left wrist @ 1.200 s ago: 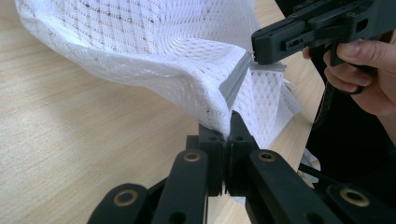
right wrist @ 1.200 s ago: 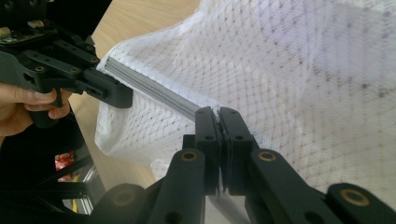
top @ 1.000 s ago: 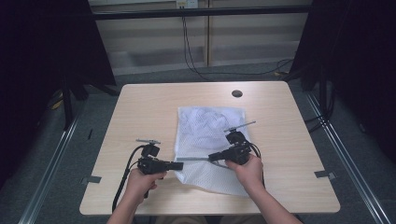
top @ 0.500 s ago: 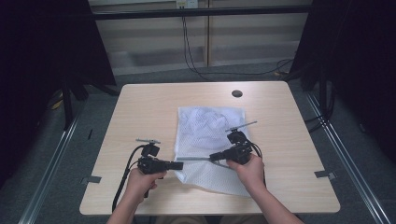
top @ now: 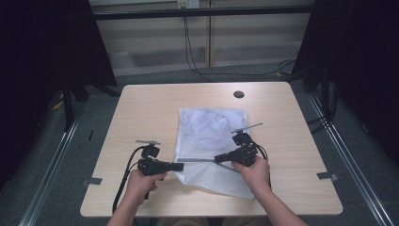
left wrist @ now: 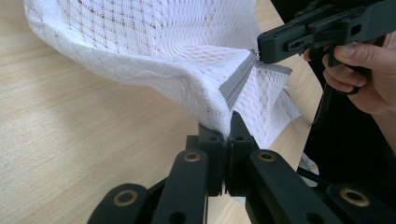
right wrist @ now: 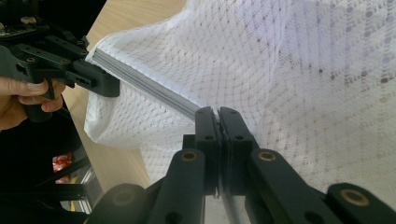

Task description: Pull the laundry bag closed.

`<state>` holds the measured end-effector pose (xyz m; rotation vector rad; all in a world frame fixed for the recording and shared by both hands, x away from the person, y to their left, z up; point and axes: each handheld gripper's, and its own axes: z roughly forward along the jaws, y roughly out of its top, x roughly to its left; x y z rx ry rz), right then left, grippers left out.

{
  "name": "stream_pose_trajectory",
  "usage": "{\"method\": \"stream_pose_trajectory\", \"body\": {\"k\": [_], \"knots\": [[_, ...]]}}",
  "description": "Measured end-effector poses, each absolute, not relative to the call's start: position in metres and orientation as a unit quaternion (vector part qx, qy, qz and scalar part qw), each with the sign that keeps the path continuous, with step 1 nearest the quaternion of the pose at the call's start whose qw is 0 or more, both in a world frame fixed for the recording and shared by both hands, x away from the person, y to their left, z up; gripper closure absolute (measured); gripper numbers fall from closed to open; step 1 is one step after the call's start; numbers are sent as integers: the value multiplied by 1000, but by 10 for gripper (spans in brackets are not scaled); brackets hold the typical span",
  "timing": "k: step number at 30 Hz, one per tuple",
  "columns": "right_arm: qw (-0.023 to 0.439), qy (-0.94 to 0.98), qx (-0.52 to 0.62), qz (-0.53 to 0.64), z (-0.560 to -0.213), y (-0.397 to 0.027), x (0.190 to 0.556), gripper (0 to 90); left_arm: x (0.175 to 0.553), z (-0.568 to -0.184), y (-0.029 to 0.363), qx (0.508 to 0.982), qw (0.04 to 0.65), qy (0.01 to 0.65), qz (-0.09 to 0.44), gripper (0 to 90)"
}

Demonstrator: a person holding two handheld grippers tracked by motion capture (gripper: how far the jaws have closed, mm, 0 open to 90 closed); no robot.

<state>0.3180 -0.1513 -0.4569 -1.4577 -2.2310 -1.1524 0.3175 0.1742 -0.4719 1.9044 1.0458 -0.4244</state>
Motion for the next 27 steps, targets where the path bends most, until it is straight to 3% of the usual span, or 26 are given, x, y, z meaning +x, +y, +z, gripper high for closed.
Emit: {"method": "stream_pose_trajectory", "body": {"k": [27], "knots": [[110, -758, -511, -390, -456, -172, 318, 873, 318, -473, 177, 763, 451, 429, -174, 883]]}}
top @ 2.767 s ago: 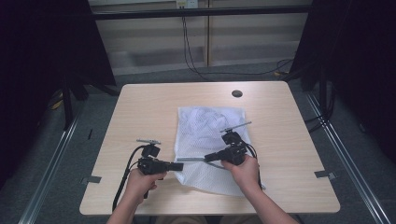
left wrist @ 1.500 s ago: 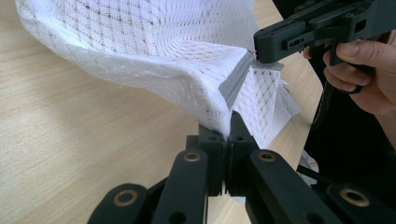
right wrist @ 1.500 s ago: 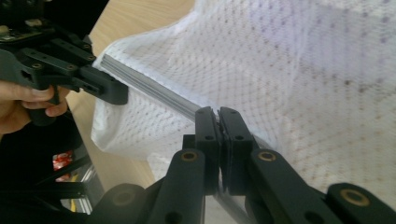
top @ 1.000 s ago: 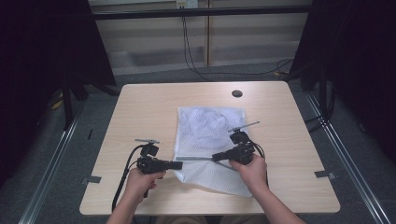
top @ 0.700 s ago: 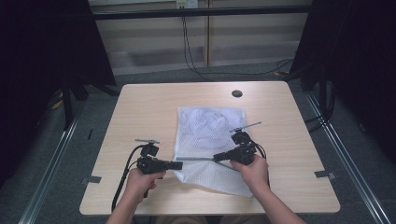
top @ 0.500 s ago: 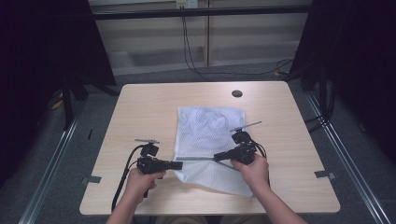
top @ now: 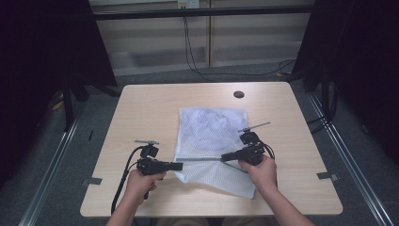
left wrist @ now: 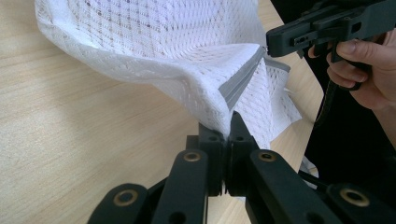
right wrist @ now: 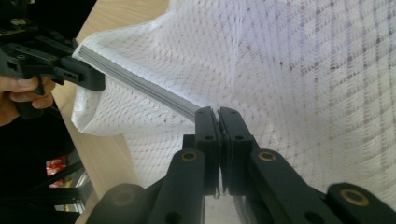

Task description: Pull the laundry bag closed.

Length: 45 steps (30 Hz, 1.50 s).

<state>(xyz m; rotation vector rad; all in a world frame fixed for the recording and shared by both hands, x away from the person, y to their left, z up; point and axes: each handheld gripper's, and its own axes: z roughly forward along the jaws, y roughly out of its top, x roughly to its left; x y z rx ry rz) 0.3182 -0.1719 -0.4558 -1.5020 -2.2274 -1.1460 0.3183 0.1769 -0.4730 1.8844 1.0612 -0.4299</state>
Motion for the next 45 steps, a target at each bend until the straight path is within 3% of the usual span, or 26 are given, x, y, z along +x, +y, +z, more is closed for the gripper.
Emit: {"method": "stream_pose_trajectory", "body": {"k": [45], "knots": [[107, -754, -514, -394, -457, -185, 311, 873, 318, -472, 176, 763, 451, 430, -172, 883]]}}
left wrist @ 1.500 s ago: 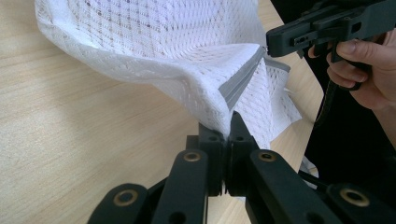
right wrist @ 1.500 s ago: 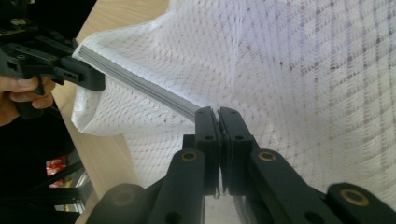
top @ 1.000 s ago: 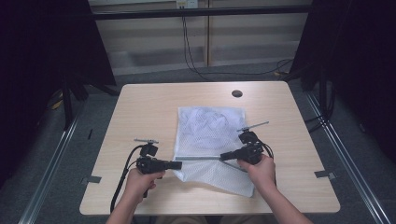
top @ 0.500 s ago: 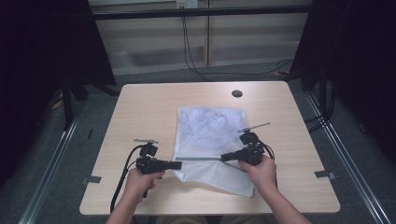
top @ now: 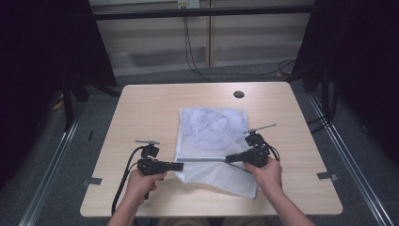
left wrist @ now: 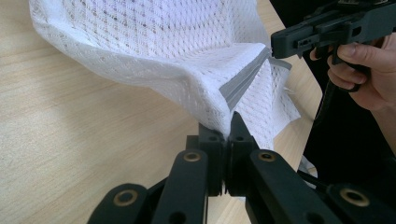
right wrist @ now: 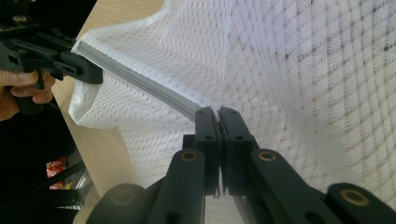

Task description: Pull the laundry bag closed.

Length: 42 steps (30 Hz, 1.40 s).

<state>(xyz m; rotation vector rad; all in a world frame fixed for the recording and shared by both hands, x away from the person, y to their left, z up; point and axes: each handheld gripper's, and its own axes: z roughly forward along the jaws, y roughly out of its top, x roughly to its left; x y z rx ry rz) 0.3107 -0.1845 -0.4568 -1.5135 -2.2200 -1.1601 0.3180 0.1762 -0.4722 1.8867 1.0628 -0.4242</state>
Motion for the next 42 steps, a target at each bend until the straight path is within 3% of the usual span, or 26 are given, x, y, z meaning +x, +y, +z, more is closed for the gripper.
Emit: {"method": "stream_pose_trajectory", "body": {"k": [42], "knots": [[104, -747, -523, -396, -456, -212, 308, 872, 319, -474, 175, 762, 449, 431, -177, 884]]}}
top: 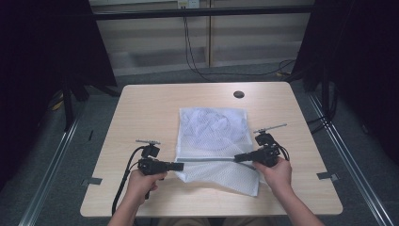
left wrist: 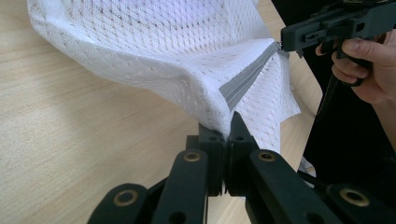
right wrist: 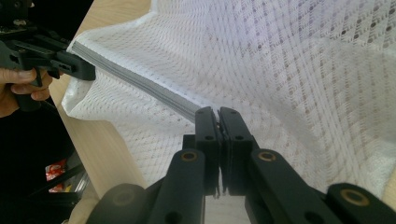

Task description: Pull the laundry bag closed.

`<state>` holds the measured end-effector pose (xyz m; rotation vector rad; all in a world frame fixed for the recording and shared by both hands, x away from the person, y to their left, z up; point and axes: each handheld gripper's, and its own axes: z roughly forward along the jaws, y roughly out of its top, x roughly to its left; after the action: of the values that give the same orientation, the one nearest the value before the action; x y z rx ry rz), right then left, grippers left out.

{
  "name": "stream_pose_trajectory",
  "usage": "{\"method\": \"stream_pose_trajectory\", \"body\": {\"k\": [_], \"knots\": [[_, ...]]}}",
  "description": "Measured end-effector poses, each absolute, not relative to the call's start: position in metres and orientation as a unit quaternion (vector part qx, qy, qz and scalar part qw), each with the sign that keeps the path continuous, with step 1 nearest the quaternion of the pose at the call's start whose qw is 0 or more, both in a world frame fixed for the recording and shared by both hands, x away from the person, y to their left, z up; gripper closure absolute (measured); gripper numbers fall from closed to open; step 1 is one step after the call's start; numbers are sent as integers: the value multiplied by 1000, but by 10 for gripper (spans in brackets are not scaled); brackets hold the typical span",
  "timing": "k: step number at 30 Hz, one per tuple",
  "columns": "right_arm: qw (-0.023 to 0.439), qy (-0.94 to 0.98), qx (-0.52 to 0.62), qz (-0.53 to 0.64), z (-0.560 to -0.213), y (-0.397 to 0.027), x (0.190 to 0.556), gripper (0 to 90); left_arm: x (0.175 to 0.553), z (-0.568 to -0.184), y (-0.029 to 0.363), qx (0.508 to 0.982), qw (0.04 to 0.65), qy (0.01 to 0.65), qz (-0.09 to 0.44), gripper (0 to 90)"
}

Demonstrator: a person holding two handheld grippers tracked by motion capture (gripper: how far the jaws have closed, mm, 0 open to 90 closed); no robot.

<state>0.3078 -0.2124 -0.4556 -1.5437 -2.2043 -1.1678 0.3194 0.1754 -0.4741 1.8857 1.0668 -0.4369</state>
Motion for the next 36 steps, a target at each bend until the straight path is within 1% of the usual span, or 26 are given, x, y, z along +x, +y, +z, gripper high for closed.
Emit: {"method": "stream_pose_trajectory", "body": {"k": [11, 20, 24, 31, 36], "knots": [[96, -751, -525, -389, -455, -210, 308, 873, 321, -474, 178, 757, 451, 438, -180, 884], [94, -743, -532, -395, -454, -222, 305, 872, 321, -474, 179, 756, 452, 437, -181, 883], [82, -746, -534, -390, -454, -226, 304, 872, 321, -472, 182, 756, 452, 438, -176, 883], [84, -737, -544, -393, -456, -238, 300, 872, 320, -472, 183, 753, 454, 442, -179, 883], [83, -738, -541, -394, -455, -239, 299, 872, 319, -471, 183, 753, 454, 441, -180, 883]]}}
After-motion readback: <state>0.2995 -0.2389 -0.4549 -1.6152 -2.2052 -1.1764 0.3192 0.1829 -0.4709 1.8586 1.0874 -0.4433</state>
